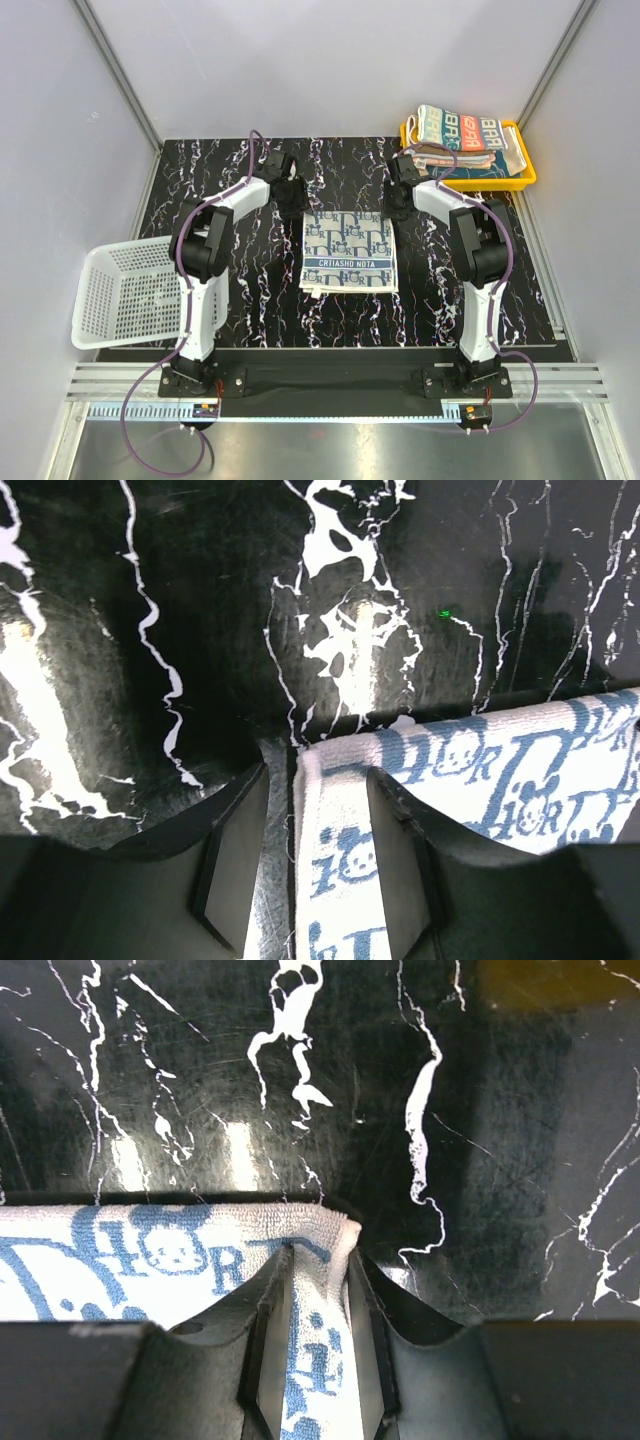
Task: Fold and stack the towels
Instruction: Fold the towel
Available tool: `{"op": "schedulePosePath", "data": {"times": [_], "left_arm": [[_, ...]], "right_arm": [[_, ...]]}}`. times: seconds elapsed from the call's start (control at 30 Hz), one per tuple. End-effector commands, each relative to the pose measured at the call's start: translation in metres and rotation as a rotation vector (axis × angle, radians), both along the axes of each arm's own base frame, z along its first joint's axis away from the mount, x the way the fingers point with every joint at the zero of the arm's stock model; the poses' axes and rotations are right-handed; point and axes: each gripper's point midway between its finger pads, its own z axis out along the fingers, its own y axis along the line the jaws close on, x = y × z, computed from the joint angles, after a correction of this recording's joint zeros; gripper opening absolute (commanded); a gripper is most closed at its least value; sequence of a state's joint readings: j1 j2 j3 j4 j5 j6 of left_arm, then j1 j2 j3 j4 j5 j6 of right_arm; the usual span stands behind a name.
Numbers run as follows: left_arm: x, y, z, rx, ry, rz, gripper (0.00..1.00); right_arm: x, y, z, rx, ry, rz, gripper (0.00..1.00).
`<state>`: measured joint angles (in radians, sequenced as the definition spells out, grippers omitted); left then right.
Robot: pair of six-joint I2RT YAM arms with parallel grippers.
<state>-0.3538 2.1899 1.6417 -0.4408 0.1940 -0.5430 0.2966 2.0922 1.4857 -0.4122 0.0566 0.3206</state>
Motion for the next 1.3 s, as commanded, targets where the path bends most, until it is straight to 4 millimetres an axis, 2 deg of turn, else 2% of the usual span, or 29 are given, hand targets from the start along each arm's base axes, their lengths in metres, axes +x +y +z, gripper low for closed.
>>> {"op": "schedulePosePath", "data": {"times": [0.0, 0.23, 0.5, 0.63, 0.7, 0.9, 1.0, 1.27], "left_arm": [[0.000, -0.005, -0.008, -0.024, 0.009, -0.018, 0.49], [-0.003, 0.001, -0.020, 0.017, 0.037, 0.000, 0.43], [-0.001, -0.005, -0.026, 0.003, 0.049, 0.006, 0.36], [0.000, -0.005, -0.026, 0.002, 0.048, 0.016, 0.27], [0.002, -0.006, -0.024, -0.003, 0.041, 0.016, 0.19], [0.009, -0.008, -0.017, -0.015, 0.015, 0.021, 0.11], [0.011, -0.010, -0.013, -0.019, 0.005, 0.020, 0.08], [0.021, -0.015, -0.005, -0.038, -0.023, 0.017, 0.01]], "right_arm": [[0.015, 0.005, 0.010, 0.033, -0.043, 0.023, 0.35], [0.019, 0.002, 0.010, 0.049, -0.037, 0.014, 0.35], [0.021, -0.002, 0.005, 0.047, -0.028, 0.008, 0.34], [0.022, -0.005, 0.005, 0.073, -0.020, 0.007, 0.39], [0.022, -0.007, 0.007, 0.088, -0.022, 0.000, 0.42], [0.027, -0.008, 0.008, 0.115, -0.022, 0.000, 0.42], [0.030, -0.006, 0.006, 0.115, -0.017, 0.006, 0.34], [0.033, -0.003, 0.000, 0.121, -0.005, 0.014, 0.06]]}}
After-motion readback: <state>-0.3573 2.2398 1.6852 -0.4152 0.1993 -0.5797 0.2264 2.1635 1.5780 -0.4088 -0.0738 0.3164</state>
